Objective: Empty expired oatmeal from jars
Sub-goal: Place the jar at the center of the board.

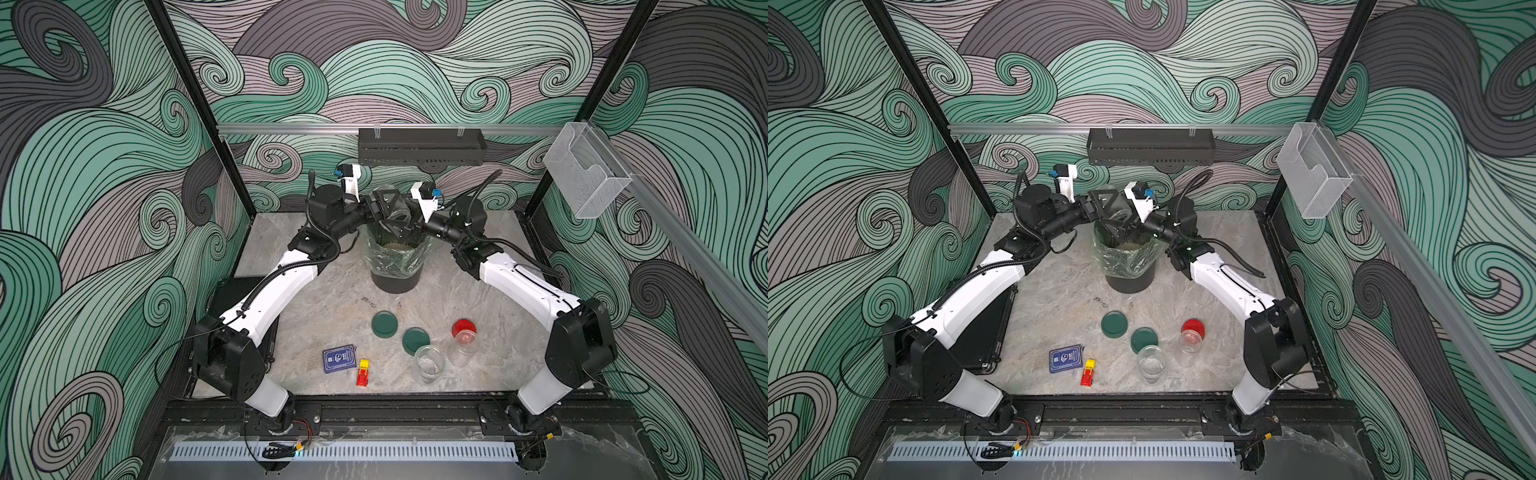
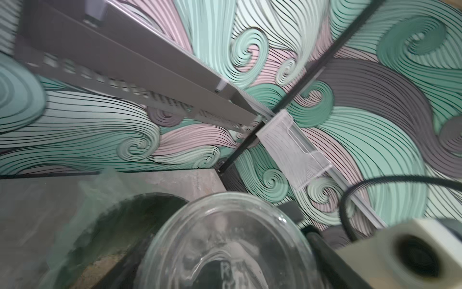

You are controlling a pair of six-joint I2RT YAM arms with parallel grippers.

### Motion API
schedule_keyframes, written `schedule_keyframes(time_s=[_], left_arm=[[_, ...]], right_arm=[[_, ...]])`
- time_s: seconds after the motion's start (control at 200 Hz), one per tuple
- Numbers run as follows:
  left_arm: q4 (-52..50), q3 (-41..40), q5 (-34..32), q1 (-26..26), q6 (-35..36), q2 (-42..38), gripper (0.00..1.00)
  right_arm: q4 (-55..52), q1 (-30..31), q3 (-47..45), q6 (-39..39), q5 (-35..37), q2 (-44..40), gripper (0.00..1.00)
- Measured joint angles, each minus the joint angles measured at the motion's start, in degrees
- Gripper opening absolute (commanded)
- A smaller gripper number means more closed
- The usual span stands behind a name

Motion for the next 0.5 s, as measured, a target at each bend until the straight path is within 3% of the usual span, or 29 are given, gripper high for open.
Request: schedule_keyframes(time_s=[0.275,0.5], left_arm=[[-0.2,-2.1,-10.2,1.0,-8.7,0.2,0.0],[1.0,-2.1,-10.7,1.7,-17.9,0.2,0.0]], right_arm=[[0.2,-0.4,-0.8,3.8,1.9,-3.5,0.99],[-4.4,-2.0,-1.3,16.9,5.1,-7.7,0.99]])
